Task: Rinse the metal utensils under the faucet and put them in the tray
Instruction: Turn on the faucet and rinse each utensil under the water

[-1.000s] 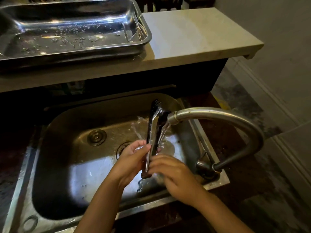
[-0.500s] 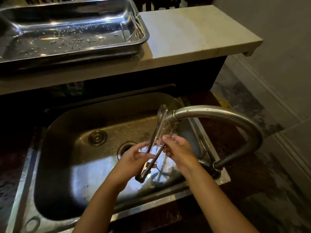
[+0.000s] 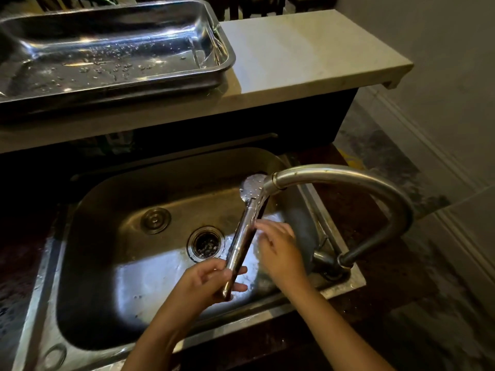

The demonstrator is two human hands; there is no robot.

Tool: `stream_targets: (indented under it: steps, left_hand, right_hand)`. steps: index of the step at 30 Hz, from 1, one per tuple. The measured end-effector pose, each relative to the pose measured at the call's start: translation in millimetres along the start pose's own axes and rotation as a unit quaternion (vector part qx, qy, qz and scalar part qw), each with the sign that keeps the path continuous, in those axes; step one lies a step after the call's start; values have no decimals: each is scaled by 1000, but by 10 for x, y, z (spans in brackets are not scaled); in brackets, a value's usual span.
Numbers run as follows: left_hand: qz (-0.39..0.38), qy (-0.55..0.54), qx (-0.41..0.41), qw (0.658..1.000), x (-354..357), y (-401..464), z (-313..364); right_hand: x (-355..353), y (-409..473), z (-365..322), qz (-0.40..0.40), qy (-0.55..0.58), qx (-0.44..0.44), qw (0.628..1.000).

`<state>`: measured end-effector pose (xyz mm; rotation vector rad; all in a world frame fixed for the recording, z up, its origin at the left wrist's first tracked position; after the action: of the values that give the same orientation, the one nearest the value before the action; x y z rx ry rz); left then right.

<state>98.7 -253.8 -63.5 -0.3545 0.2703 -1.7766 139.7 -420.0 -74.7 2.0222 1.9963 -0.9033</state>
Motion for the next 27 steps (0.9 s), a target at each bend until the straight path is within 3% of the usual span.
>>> stream_targets:
  steps: [3,6,8,12,15,19,23,27]
  left_hand:
    - [-10,-3,0,1000,-100,-54,-7]
    - [-27,24,8,999,-147,-90,-29]
    - [-37,30,8,999,-160,-115,-34]
    - [-40,5,11,999,-166,-159,35]
    - [-40,12,17,999,-163,-164,76]
    - [-44,32,20,998,-177,-133,74]
    - [-63,46,18,997,-147,-140,77]
    - [-36,-6,18,999,-133,-132,70]
  right_hand:
    - [-91,-123,81,12,-207,-203,957]
    - [-187,-63,106,-3,-297,-287,911]
    - [-250,66,53,-42,-354,-257,898]
    - [-412,417,-26,27,-389,-170,905]
    - [-439,488,-60,24,-379,-175,908]
    - [-263,293,-35,-44,-326,-203,922]
    - [-349,432,-42,5,-386,-173,906]
    - [-387,429,-128,32,-361,-159,918]
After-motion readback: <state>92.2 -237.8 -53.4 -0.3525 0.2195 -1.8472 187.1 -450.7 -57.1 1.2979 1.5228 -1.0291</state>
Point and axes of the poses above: each hand's wrist, its own y-axis towards the middle knuckle, its own x-axis out of the palm, z = x × y, the point moved 1 cm from there along y, towards the middle knuckle, and after that the axes turned 10 degrees about x, right-handed, at the moved point
